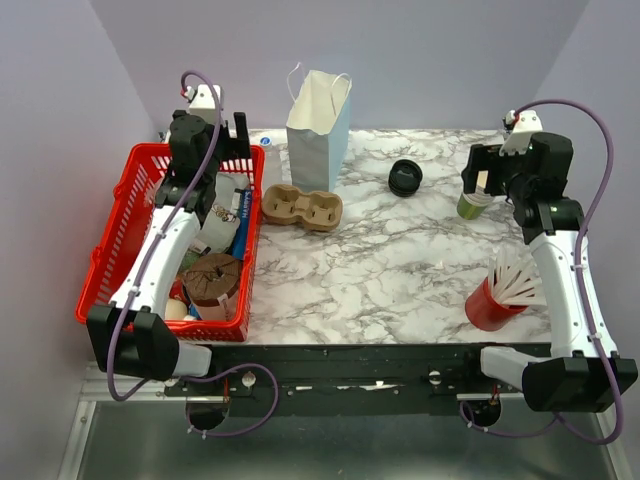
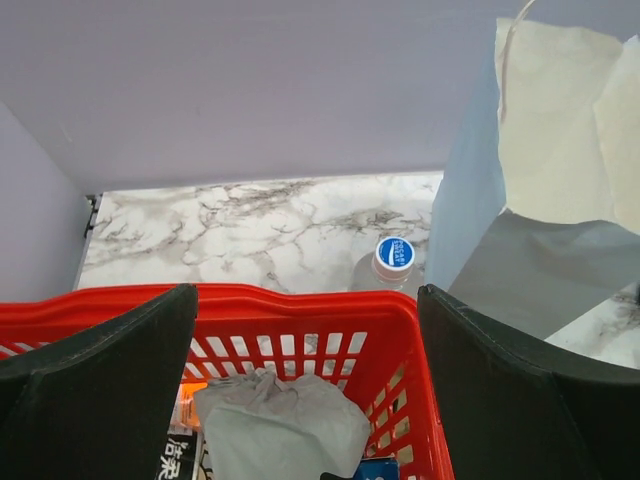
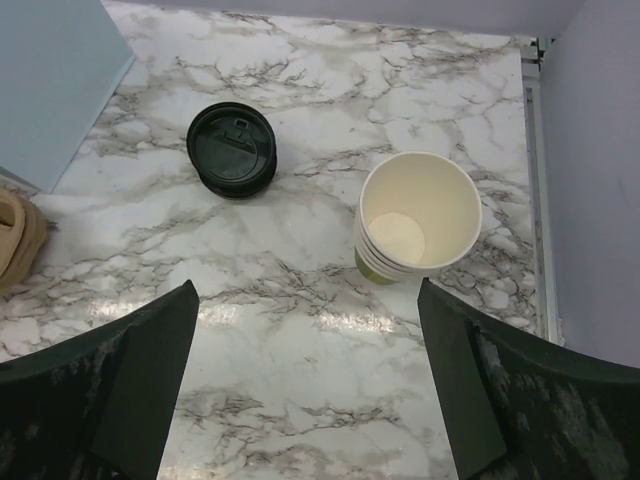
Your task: Pack the takeout coffee
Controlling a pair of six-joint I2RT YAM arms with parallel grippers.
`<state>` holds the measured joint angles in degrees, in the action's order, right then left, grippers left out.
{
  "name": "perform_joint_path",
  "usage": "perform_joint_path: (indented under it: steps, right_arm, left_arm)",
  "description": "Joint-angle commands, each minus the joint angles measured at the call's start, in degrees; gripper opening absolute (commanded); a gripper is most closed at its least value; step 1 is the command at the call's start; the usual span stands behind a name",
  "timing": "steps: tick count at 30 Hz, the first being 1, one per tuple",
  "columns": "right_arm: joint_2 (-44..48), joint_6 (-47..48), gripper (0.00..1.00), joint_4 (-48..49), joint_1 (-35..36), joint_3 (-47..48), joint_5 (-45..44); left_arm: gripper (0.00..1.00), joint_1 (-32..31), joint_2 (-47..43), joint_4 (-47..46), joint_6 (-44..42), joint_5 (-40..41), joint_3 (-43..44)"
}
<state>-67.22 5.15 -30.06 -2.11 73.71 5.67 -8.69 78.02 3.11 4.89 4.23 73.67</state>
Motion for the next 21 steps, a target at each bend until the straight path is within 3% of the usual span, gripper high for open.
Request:
perform_joint_path:
  steps: [1,5,8,10,14,17,21]
  right_arm:
    - [-0.28,4.15,1.0,0.97,-0.09,2.75,2.93]
    - [-0.02,12.48,1.0,0.54,-0.18,2.66,15.81]
    - [0.07,18.91,1.0,-1.66,0.0,3.63,26.8]
    - [-0.98,21.12,0.98,-4.28,1.22,4.85,29.48]
    - [-3.97,24.99,0.91,-8.95,4.65,8.55,29.48]
    - [-6.25,26.66,0.84,-10.36,6.94,8.99,27.03]
    - [-11.6,24.75,0.66,-9.58,8.44,11.53,13.71]
  left_arm:
    - [0.99,-0.01,-3.31,0.23,-1.72,-4.21,2.27]
    - [0.99,-1.67,-6.73,-1.53,-8.03,-17.39,-0.71]
    - [0.99,-4.83,-8.06,2.41,-14.71,-24.78,-1.69]
    - [0.98,-6.51,-8.58,7.24,-18.75,-29.6,-1.86]
    - [0.97,-10.64,-8.76,15.24,-29.38,-32.71,-2.3]
    - [0.97,-12.75,-8.94,18.5,-32.21,-32.97,-3.79]
    - [0.97,-13.99,-9.29,19.39,-32.92,-32.27,-5.46]
